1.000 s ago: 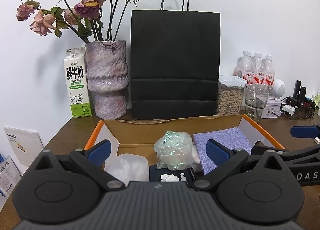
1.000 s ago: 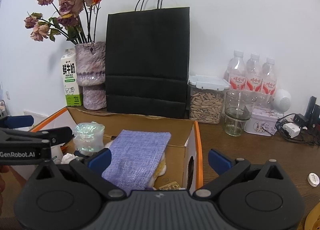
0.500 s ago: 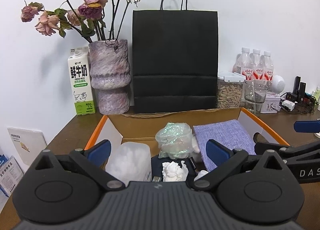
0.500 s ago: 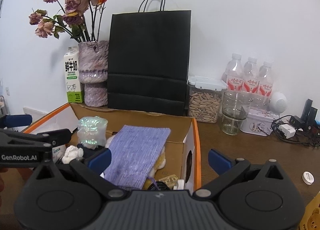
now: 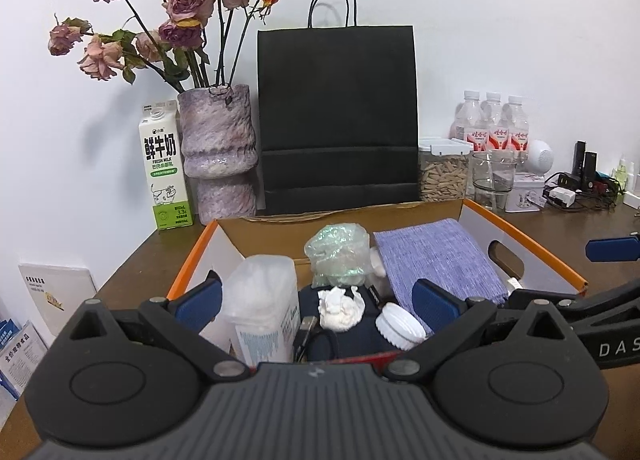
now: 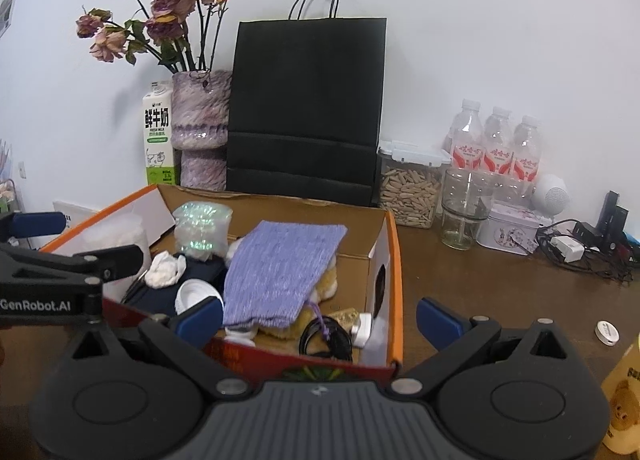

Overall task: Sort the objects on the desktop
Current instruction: 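Withdraw both tools from the box back over the table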

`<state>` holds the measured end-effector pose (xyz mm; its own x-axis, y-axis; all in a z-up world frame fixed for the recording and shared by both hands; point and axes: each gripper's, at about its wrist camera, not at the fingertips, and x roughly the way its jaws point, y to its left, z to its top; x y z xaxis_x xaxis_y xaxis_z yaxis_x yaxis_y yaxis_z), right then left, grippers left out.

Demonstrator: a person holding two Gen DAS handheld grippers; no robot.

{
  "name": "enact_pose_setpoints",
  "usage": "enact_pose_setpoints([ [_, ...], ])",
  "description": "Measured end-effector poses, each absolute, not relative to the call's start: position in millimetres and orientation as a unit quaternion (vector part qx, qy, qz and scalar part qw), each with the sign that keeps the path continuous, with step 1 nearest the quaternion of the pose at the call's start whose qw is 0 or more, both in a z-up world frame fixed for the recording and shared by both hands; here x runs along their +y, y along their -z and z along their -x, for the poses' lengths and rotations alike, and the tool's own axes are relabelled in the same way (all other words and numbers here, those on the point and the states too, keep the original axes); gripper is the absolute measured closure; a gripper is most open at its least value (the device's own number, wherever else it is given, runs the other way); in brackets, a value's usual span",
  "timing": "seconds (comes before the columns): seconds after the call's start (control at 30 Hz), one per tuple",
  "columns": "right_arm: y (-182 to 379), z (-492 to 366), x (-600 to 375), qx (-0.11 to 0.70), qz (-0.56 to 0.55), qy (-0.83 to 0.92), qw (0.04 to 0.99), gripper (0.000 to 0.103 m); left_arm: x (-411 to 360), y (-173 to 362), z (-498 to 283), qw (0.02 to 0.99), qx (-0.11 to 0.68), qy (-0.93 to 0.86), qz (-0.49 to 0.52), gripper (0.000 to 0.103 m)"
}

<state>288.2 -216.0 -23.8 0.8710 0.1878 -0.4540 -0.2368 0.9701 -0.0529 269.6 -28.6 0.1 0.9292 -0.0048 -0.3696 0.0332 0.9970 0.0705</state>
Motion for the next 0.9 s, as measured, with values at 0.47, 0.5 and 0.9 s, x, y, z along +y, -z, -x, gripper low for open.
enact_pose_setpoints([
  [0.47,36,-254,-213,0.236,0.065,-0.128,0.961,0.0,-26,13,-237,0.977,0.205,0.028,-0.042,0.0],
  [0.5,38,-253,-213,0.24,0.066,-0.13,0.96,0.0,-26,14,-236,0.977,0.209,0.028,-0.044,0.0],
  [0.9,62,-258,-212,0.284,0.066,-0.122,0.949,0.0,-15,34,-239,0.963,0.265,0.037,-0.024,0.0],
])
